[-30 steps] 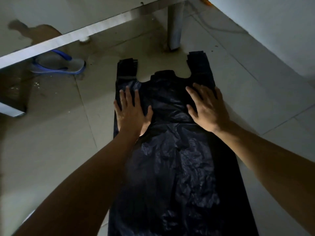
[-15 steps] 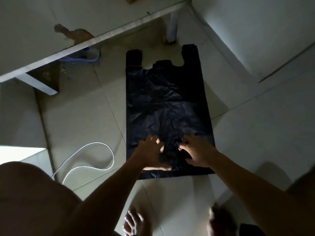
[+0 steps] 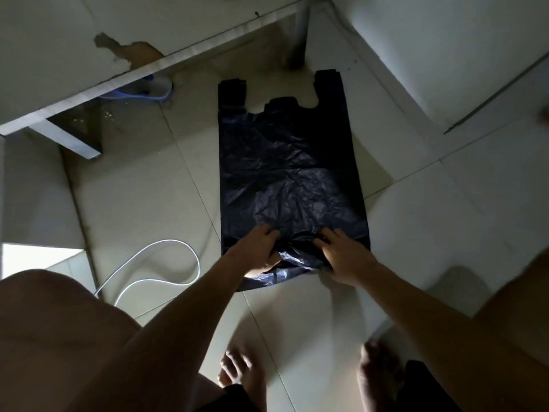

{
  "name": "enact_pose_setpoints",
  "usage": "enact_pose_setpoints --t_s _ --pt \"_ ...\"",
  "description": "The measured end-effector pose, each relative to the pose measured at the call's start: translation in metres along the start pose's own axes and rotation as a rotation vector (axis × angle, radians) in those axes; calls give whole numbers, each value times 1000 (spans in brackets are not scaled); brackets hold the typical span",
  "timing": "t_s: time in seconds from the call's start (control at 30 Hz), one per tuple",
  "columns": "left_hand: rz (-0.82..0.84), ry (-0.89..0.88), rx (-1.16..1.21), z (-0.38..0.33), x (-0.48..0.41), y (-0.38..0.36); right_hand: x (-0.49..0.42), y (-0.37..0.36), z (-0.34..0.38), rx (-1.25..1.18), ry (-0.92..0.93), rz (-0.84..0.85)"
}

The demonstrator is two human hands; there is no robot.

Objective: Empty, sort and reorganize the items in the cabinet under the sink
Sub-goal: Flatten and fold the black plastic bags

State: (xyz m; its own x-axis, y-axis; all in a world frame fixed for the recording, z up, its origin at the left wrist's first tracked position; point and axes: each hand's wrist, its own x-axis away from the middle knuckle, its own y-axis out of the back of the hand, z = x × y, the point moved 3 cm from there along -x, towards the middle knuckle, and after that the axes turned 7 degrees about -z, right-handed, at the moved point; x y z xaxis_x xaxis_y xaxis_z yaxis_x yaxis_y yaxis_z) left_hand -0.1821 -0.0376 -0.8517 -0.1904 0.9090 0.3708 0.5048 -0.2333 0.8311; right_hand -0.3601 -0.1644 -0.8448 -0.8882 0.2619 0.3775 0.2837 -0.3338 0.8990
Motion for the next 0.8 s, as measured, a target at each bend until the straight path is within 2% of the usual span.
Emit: enact_pose_setpoints --t_s 0.1,0.17,0.23,0.33,0.43,0.53,0.73,0.8 --pt "47 29 -34 -2 8 -3 -7 9 -8 -149 -40 -64" --pt "95 18 -210 -8 10 -10 -10 12 -11 -177 -36 -59" --pt "55 15 -297 -14 10 -15 -10 12 -10 -168 -17 -31" --pt "-24 10 -201 -9 4 -9 -7 7 -9 -84 -3 24" --pt "7 12 -143 2 -3 -2 -10 10 -13 -89 -68 -50" --pt "49 30 -181 3 -5 -2 -15 16 -16 -96 -78 -73" --pt "3 26 -325 -6 -4 0 -25 24 -22 -38 -61 -30" --pt "53 14 -314 -10 -2 4 -24 35 -16 -58 -93 64"
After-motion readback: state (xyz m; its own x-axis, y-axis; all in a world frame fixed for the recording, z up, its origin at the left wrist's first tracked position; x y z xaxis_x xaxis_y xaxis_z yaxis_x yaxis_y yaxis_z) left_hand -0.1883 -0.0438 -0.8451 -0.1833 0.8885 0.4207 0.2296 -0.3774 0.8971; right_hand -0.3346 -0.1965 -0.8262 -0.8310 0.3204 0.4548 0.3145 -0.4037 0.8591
